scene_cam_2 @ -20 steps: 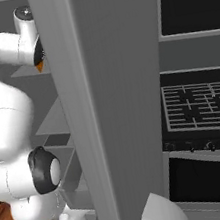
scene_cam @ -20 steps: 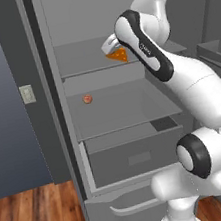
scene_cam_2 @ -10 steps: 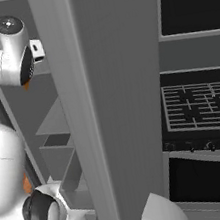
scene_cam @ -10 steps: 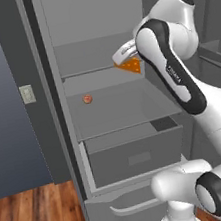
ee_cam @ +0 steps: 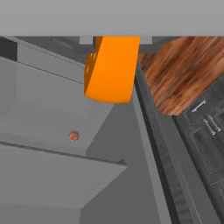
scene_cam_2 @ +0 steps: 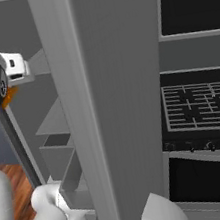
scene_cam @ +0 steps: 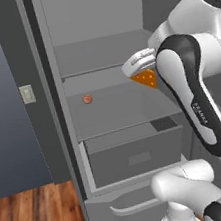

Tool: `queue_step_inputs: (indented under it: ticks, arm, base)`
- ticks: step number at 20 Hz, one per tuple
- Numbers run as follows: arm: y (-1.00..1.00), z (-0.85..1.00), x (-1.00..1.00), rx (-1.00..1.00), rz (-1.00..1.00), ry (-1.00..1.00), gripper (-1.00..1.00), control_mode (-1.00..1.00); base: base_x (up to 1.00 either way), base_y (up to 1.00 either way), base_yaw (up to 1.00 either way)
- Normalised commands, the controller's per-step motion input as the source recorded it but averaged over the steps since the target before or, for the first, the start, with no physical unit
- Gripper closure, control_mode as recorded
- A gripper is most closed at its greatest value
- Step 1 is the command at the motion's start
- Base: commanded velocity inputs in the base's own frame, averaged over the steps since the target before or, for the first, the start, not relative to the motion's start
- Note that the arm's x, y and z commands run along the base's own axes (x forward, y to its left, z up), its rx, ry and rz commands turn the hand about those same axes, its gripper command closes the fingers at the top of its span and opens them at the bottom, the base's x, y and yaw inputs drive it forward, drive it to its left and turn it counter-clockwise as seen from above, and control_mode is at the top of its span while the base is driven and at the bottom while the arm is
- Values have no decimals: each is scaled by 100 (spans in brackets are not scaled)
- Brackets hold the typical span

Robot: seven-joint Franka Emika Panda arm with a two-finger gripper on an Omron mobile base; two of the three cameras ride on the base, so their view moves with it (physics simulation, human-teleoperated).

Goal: Pick the cheese from the fridge and the cheese grater from the cabinet and place them next to the salad bowl.

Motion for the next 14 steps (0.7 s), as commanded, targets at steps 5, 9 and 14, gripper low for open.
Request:
queue_step_inputs:
  ticks: [5, 9, 14]
  arm:
    - [-11, 9, -100, 0, -14, 3, 100, -100]
    - [-49, 1, -64, -6, -3, -9, 100, -100]
    - [-60, -5, -48, -7, 0, -1, 100, -100]
  base:
    - [0, 0, 0]
    - [0, 0, 0]
    - [0, 0, 0]
